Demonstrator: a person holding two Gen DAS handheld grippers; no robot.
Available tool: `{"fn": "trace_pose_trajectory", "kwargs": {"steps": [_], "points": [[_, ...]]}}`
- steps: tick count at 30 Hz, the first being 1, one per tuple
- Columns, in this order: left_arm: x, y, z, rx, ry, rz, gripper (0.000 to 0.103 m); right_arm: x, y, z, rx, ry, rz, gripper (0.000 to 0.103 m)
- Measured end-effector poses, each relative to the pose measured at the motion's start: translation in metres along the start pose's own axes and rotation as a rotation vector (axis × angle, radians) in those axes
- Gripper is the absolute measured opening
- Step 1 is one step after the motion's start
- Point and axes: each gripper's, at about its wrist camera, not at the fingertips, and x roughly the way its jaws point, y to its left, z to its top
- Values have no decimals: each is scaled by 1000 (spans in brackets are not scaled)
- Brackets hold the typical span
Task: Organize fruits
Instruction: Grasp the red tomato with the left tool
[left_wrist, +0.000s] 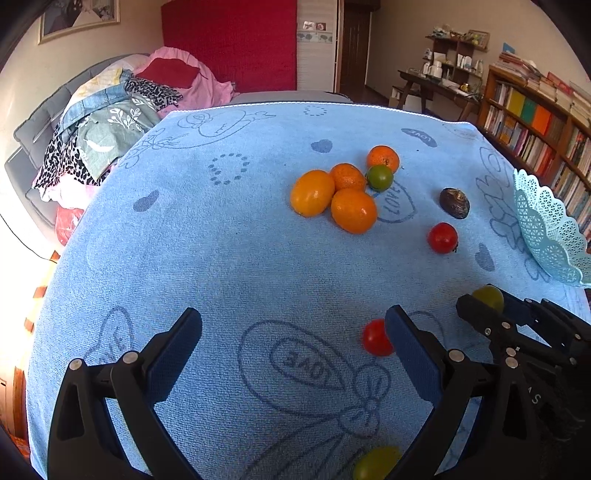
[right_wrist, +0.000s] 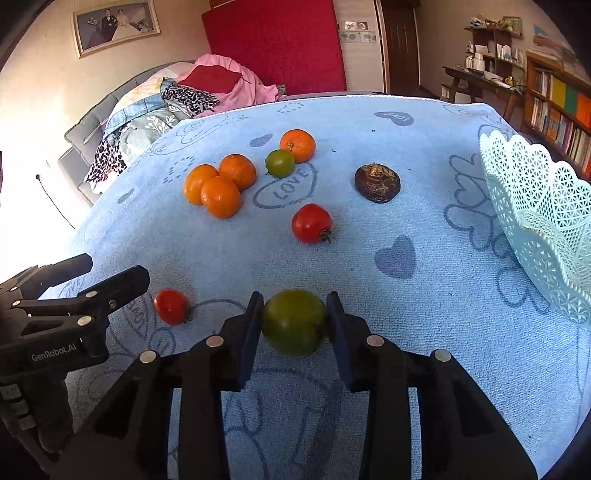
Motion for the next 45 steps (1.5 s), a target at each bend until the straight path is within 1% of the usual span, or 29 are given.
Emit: {"fn": "trace_pose_trajectory", "kwargs": {"steps": [5, 9, 11, 13, 17, 19, 20, 22, 24, 27, 29, 31, 34, 36, 37, 45], "points": [[-6, -21, -6, 55, 3, -40, 98, -9, -12, -2, 25, -12, -13, 36], [4, -33, -9, 75, 36, -55, 98, -13, -20, -6, 46, -14, -21, 36], [8, -37, -10, 81, 47, -55, 94, -15, -22, -7, 50, -15, -24, 36], [14, -40, -11, 86, 63, -58, 85, -16, -24, -8, 54, -16, -23, 36], [21, -43, -12, 89, 85, -61, 76, -19, -24, -9, 54, -21, -20, 36], [24, -44, -12, 92, 91, -62, 70, -19, -24, -9, 54, -22, -19, 36], [25, -45, -12, 94, 94, -62, 69, -19, -24, -9, 54, -23, -18, 36], [26, -46, -13, 97, 96, -59, 63, -19, -24, -9, 54, -23, -18, 36], [27, -48, -13, 101, 92, -55, 61, -19, -24, -9, 55, -23, -18, 36], [26, -49, -13, 103, 90, -56, 51, -20, -25, -9, 60, -22, -17, 36], [26, -50, -12, 107, 90, -58, 48, -21, -25, -10, 61, -23, -17, 36], [24, -51, -13, 113, 90, -58, 40, -22, -25, -10, 61, -25, -18, 36], [21, -53, -13, 119, 87, -67, 33, -24, -25, -10, 60, -28, -17, 36], [18, -54, -12, 121, 79, -71, 31, -26, -25, -10, 60, -31, -16, 36], [17, -54, -11, 122, 73, -73, 28, -27, -24, -10, 59, -33, -15, 36], [5, -54, -8, 123, 36, -103, 28, -33, -25, -11, 64, -44, -11, 36]]}}
